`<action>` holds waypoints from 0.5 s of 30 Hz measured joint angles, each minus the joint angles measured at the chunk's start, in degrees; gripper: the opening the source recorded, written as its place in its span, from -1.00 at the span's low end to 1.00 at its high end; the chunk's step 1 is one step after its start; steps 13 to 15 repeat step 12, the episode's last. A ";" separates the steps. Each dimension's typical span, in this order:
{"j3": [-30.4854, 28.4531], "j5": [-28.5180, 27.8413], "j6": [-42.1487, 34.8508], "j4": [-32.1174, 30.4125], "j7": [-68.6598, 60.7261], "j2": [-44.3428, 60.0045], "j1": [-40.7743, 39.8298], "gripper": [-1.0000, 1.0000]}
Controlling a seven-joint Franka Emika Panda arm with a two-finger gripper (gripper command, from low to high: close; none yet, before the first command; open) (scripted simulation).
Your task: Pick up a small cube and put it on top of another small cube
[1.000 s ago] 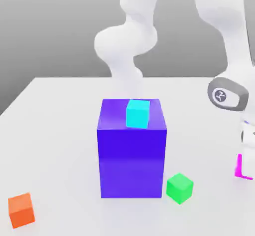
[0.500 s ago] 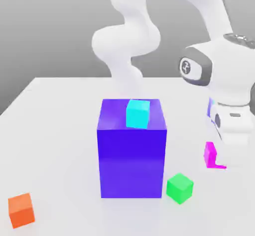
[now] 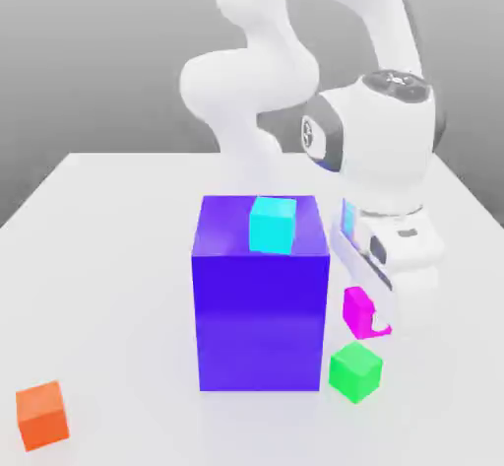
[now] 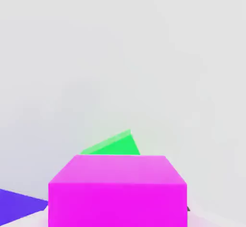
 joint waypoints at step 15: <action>0.31 2.42 8.16 -0.39 -1.70 8.17 -0.11 1.00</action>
